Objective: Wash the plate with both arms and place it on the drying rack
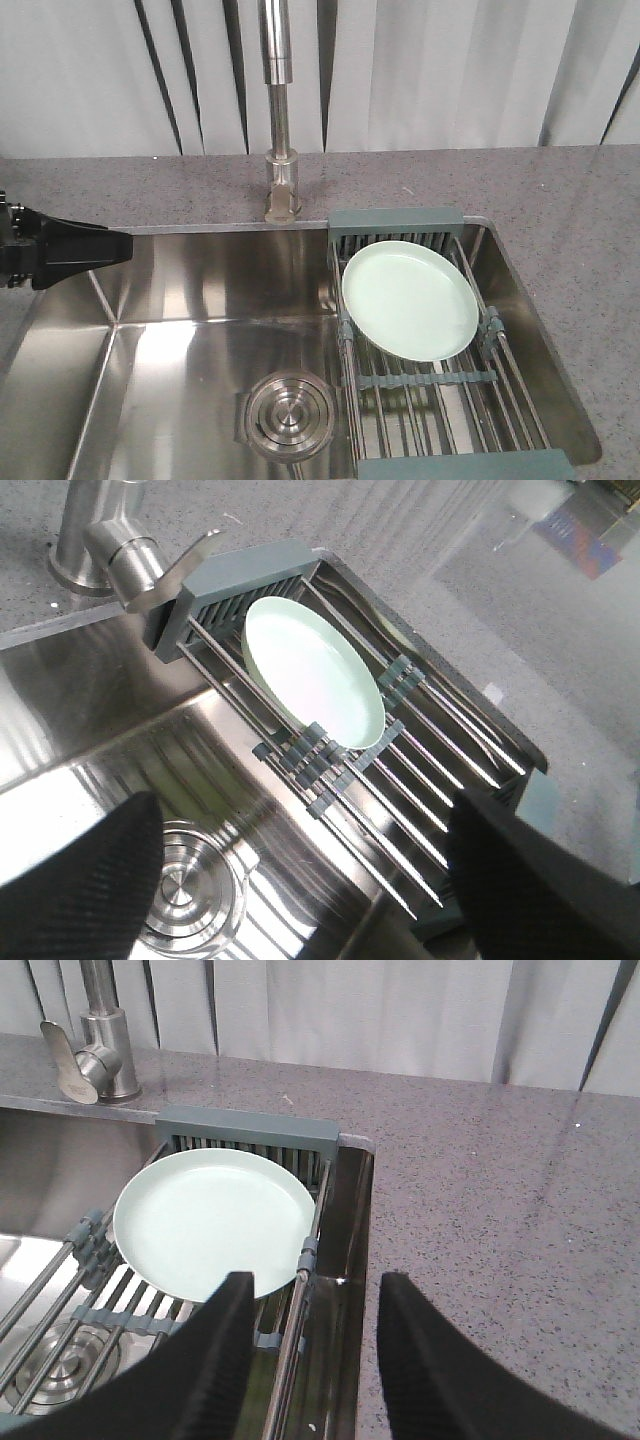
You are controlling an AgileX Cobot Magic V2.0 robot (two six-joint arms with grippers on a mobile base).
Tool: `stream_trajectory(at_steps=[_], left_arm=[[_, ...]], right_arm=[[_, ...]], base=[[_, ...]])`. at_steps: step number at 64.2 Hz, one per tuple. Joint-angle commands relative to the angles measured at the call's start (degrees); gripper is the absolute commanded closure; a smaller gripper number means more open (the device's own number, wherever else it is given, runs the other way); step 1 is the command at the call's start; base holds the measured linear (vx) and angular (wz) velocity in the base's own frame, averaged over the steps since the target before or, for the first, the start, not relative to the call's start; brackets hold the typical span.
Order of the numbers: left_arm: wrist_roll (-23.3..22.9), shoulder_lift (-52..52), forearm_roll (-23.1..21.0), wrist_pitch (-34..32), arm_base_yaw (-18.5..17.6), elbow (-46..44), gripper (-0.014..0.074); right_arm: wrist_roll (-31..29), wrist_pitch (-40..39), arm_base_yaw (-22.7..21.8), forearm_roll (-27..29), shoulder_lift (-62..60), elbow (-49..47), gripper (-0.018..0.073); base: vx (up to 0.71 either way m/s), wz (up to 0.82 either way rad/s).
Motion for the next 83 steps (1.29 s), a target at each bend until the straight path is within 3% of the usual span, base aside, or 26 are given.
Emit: stream_trajectory(at_steps=[1,48,54,58,63,69,83], left_arm=[[0.07,-1.73,-4.19,2.81,0.01,-1.04,0.0045],[-0.61,-1.73,-4.52,2.92,-0.14,-1.04,0.0045],[-1.77,-1.73,-6.36,2.64,-0.21,-1.04,0.0059],[-1.7,-1.73,-8.11,2.01,-0.63,-1.23,0.0096],[-1.45,-1.13,-5.98,1.79,-2.26,-4.08,0.0171],[-1.56,0.51,-2.63,1.96,-5.57,-8.89,0.0292],[-1.61,6.77,-2.91,1.87,-12.6,-19.6,0.0606]], right_arm=[[-0.56,-4.5,0.05,0.45,0.66,-1.52,0.027],[-0.56,-4.18,0.05,0.45,0.66,-1.52,0.027],[-0.56,-4.18,0.05,0.45,0.66,-1.52,0.027],[-0.56,-4.18,0.05,0.45,0.66,-1.52,0.027],[-0.56,-4.18,0.05,0.45,0.66,-1.52,0.027],[-0.56,-4.18,0.05,0.45,0.66,-1.52,0.027],[-0.56,-4.18,0.05,0.45,0.66,-1.52,0.027]], base=[[0.0,0.0],[0.0,0.0],[0.0,0.0],[0.0,0.0],[0.0,0.0],[0.0,0.0],[0.0,0.0]])
